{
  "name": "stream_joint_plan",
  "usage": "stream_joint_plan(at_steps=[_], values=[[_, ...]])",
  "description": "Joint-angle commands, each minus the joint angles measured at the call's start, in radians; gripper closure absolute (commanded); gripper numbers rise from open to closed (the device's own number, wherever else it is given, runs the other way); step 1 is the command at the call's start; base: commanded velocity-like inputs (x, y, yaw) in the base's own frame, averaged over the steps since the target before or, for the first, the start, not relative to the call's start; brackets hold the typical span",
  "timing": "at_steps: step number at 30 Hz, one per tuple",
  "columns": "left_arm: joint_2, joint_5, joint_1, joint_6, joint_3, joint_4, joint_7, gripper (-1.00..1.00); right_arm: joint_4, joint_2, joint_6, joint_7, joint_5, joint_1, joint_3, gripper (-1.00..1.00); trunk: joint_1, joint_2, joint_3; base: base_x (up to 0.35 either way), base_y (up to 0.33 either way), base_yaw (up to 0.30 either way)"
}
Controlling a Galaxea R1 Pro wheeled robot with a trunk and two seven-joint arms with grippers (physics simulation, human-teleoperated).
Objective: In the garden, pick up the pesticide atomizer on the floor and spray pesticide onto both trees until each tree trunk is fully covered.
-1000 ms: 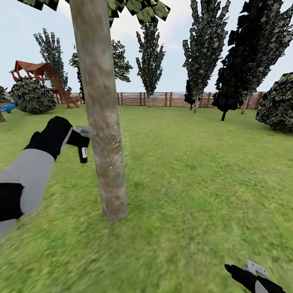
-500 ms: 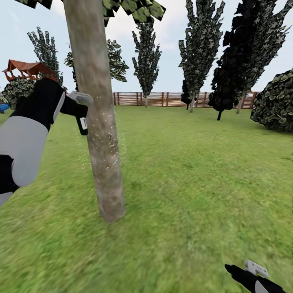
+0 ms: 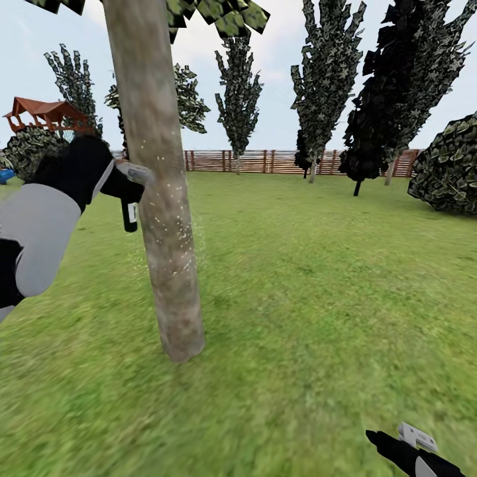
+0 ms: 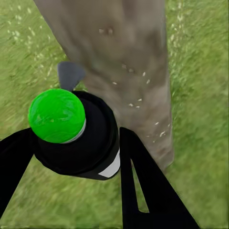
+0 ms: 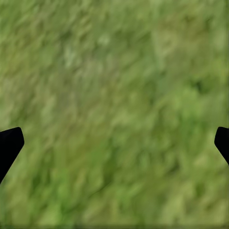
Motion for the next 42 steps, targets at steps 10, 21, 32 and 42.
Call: stream_joint_plan(at_steps=[10, 21, 32, 42], values=[[0.004, 0.0, 0.003, -0.006, -0.007, 0.143, -0.001, 1.0, 0.001, 0.0, 0.0, 0.0, 0.0, 0.0, 0.0, -1.0, 0.0, 0.0, 0.0, 0.0, 0.0, 0.0], [0.006, -0.002, 0.011, -0.067, -0.007, 0.348, 0.0, 1.0, 0.001, 0.0, 0.0, 0.0, 0.0, 0.0, 0.0, -1.0, 0.0, 0.0, 0.0, 0.0, 0.0, 0.0], [0.028, 0.002, 0.239, -0.28, -0.006, 0.353, 0.003, 1.0, 0.001, 0.0, 0.0, 0.0, 0.0, 0.0, 0.0, -1.0, 0.0, 0.0, 0.0, -0.011, 0.008, 0.0], [0.056, 0.007, 0.392, -0.444, -0.003, 0.354, 0.009, 1.0, 0.0, 0.0, 0.0, 0.0, 0.001, 0.0, 0.0, -1.0, 0.0, 0.0, 0.0, -0.236, 0.211, 0.0]])
